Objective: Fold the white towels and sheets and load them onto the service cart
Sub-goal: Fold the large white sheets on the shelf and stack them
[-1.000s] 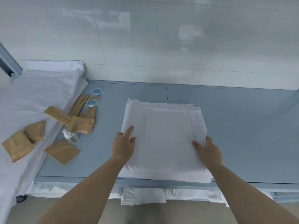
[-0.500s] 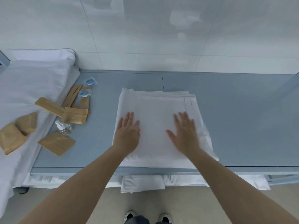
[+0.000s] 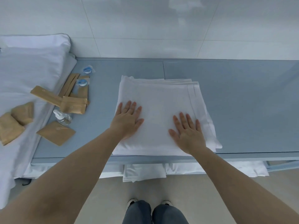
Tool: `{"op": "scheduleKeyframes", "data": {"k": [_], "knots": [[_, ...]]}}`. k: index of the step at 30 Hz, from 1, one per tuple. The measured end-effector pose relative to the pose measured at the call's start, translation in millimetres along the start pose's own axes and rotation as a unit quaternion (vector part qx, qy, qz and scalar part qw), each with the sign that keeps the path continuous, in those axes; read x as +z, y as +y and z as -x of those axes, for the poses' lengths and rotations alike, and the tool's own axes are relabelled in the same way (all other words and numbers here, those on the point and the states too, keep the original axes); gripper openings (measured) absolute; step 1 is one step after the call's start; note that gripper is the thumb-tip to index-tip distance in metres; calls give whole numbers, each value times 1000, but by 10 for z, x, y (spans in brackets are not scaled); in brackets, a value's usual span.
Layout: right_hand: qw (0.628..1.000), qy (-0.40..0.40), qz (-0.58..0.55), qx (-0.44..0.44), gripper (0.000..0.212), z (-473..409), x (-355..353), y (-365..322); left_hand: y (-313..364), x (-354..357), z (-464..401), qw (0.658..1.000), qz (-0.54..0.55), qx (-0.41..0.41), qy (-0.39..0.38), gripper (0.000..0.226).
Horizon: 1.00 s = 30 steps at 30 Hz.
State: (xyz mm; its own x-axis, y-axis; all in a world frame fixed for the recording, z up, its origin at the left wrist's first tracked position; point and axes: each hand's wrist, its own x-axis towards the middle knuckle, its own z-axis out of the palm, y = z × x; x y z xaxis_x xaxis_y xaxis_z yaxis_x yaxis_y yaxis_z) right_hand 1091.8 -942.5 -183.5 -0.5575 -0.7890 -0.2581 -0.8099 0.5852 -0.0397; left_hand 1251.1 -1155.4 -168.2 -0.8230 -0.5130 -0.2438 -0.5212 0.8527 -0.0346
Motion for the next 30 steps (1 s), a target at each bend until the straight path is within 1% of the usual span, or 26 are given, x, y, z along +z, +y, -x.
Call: {"op": "scheduleKeyframes", "data": {"k": [1, 3, 4, 5, 6, 9, 11, 13, 15, 17, 18, 20, 21, 24, 26, 28, 30], "knots": [[1000, -15, 4, -27, 84, 43, -24, 57, 39, 6, 86, 1000, -4, 14, -6, 80], [992, -40, 36, -112, 100, 137, -58, 165, 115, 89, 330, 997, -35, 73, -5, 103], [986, -44, 67, -150, 102, 195, -56, 217, 127, 141, 461, 992, -67, 108, -3, 109], [979, -39, 96, -175, 100, 245, -49, 263, 112, 183, 563, 987, -96, 130, 4, 108], [975, -27, 115, -189, 96, 289, -43, 297, 76, 209, 626, 984, -111, 135, 16, 106], [973, 5, 122, -194, 78, 372, -86, 274, -26, 162, 676, 982, -126, 131, 47, 94], [967, 12, 158, -201, 69, 403, -164, 204, -39, 148, 673, 977, -141, 149, 57, 83], [965, 47, 158, -204, 69, 442, -240, 160, -65, 114, 697, 975, -148, 158, 44, 77], [968, 71, 138, -196, 68, 486, -267, 125, -100, 93, 745, 974, -139, 169, 58, 75], [974, 45, 137, -174, 71, 538, -206, 59, -84, 101, 809, 975, -124, 162, 91, 74], [979, 22, 137, -151, 72, 550, -150, 18, -65, 123, 838, 976, -120, 155, 96, 76], [986, -20, 126, -105, 75, 524, -109, -152, -27, 192, 821, 981, -119, 130, 83, 84], [986, -19, 118, -113, 77, 486, -95, -305, 8, 205, 790, 984, -123, 111, 67, 88], [976, 21, 95, -193, 73, 352, -82, -1002, 80, 205, 720, 985, -129, 97, 54, 100], [970, 53, 116, -205, 70, 298, -35, -1295, 46, 209, 714, 986, -122, 97, 58, 105], [969, 80, 155, -177, 68, 316, -36, -1234, -15, 217, 710, 988, -112, 93, 55, 110], [967, 96, 160, -171, 67, 392, -14, -934, -46, 228, 695, 989, -108, 87, 43, 114]]}}
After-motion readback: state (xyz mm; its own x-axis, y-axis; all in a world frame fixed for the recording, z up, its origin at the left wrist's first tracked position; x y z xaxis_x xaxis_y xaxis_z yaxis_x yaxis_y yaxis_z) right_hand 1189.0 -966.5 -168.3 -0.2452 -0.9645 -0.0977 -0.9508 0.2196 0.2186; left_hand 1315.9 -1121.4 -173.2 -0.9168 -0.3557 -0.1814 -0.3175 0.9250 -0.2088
